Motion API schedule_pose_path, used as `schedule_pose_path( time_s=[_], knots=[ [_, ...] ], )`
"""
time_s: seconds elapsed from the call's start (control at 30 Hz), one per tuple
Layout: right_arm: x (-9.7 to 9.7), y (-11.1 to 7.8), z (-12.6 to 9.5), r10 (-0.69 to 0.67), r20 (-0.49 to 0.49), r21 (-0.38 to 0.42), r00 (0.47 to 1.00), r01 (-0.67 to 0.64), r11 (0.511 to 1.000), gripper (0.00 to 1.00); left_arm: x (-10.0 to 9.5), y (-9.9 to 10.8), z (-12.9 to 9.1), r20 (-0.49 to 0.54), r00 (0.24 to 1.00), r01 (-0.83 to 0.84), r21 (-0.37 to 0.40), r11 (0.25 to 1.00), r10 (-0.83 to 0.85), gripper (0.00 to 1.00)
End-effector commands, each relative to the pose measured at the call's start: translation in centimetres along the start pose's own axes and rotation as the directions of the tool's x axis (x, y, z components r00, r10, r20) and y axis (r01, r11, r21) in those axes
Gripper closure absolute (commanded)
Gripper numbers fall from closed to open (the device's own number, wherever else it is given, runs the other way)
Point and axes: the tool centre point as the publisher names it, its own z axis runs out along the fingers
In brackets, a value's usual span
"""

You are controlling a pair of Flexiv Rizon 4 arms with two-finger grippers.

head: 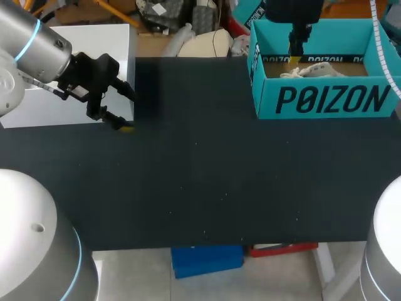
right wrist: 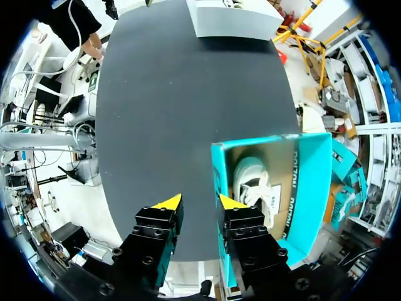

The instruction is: Take the shoe out of the shoebox, open the shoe tongue, remove and reinsert the insole, then place the shoe into the shoebox

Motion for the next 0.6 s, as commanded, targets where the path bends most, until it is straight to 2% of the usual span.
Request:
schedule_pose_path(
  time_s=[0.03, 0.1, 0.33, 0.6],
  knots=[
    [4.6, 1.4, 1.7, 0.007, 0.103, -0.007, 0.995, -0.007, 1.000, 0.71, 0.1, 0.1, 0.1, 0.004, 1.000, -0.001, 0.000, 1.000, 0.001, 0.00],
    [5.1, 2.4, 2.5, 0.007, 0.103, -0.025, 0.995, -0.004, 1.000, 0.67, 0.1, 0.1, 0.1, 0.004, 1.000, -0.001, 0.000, 1.000, 0.001, 0.00],
    [6.3, 5.3, 5.7, -0.014, 0.067, -0.069, 0.998, 0.019, 0.997, 0.65, 0.1, 0.1, 0.1, 0.004, 1.000, -0.001, 0.000, 1.000, 0.001, 0.00],
    [7.7, 7.9, 8.1, -0.043, -0.011, -0.127, 0.999, 0.042, 0.991, 0.67, 0.1, 0.1, 0.1, 0.004, 1.000, -0.001, 0.000, 1.000, 0.001, 0.00]
  ],
)
